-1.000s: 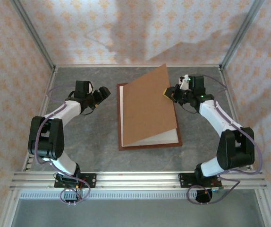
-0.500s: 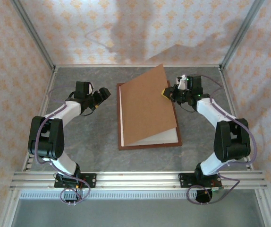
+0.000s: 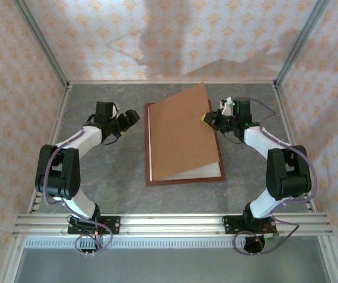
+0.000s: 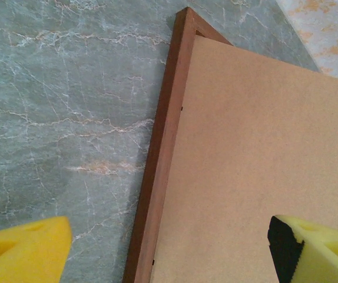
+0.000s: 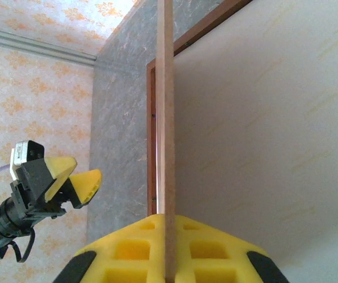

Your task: Put the photo into the frame

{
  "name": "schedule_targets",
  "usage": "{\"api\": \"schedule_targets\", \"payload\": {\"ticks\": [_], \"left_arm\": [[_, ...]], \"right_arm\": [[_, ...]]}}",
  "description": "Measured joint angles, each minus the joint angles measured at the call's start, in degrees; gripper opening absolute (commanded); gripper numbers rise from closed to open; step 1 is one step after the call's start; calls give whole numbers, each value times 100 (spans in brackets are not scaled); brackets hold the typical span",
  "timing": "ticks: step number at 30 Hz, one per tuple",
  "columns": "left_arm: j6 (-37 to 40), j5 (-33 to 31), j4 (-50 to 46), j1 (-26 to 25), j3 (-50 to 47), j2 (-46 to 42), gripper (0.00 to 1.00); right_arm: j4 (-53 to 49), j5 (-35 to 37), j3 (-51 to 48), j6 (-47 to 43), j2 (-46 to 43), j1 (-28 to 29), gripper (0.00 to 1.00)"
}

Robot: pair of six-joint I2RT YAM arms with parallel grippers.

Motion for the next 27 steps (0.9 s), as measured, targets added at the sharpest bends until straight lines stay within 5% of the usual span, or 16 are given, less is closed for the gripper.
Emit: {"api": "schedule_targets", "payload": {"ticks": [14,16,20,27], "left_arm": [[-2,15,44,-184,0,203,87],[-2,15,48,-219,0,240,87],[-2,24,116,-271,0,341,87],[-4,61,170,-304,0,496,87]], "right_arm": [[-221,780,-262,-487,422,114,49],[-476,979,-199,-627,448,149,71],[-942,1331,48,-949,501,219,87],[-1622,1777,518,-1329,691,282,89]]}}
